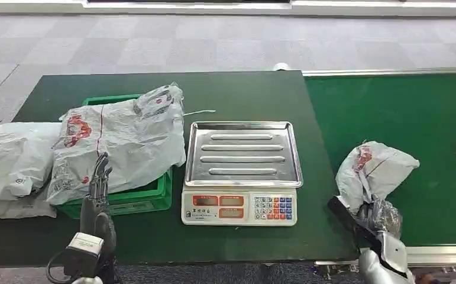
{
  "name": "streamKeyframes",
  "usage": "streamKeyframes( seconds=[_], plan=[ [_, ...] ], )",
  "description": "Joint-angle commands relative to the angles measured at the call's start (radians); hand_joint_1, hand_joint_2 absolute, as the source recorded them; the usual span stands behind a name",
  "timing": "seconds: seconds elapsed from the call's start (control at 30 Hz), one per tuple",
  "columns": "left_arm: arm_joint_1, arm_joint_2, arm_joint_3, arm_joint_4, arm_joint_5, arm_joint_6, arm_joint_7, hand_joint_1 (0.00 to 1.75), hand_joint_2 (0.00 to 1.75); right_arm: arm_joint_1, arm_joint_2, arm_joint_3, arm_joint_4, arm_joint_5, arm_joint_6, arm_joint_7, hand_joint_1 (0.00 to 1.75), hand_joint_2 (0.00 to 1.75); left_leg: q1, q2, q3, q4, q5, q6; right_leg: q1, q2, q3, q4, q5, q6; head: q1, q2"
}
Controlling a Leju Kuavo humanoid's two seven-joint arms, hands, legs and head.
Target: Moved the parcel from conveyor to table for the left to box.
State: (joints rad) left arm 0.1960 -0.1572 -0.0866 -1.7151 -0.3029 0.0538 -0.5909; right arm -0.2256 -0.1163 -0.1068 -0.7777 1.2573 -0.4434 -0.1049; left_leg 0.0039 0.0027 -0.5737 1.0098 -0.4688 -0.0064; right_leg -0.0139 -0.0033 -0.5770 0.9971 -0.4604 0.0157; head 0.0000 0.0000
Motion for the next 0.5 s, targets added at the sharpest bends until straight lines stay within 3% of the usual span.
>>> streamKeyframes(
  seconds=[0.03, 0.5],
  plan=[
    [-0.046, 0.006, -0.001, 0.095, 0.007, -0.028, -0.009, 0.0, 0.0, 0.268, 0.15, -0.006, -0.806, -0.071, -0.122, -0.035, 1.75, 1.75, -0.001, 0.0, -0.001, -0.001, 0.0, -0.001, -0.001, 0.0, -0.003, 0.002, -0.001, -0.002, 0.0, 0.0],
    [-0.045, 0.008, -0.002, 0.092, 0.006, -0.025, -0.006, 0.0, 0.0, 0.251, 0.143, -0.009, -0.759, -0.074, -0.134, -0.038, 1.75, 1.75, -0.001, 0.0, -0.001, -0.002, 0.0, -0.002, -0.001, 0.0, -0.002, 0.0, -0.002, -0.003, 0.0, 0.0]
  ],
)
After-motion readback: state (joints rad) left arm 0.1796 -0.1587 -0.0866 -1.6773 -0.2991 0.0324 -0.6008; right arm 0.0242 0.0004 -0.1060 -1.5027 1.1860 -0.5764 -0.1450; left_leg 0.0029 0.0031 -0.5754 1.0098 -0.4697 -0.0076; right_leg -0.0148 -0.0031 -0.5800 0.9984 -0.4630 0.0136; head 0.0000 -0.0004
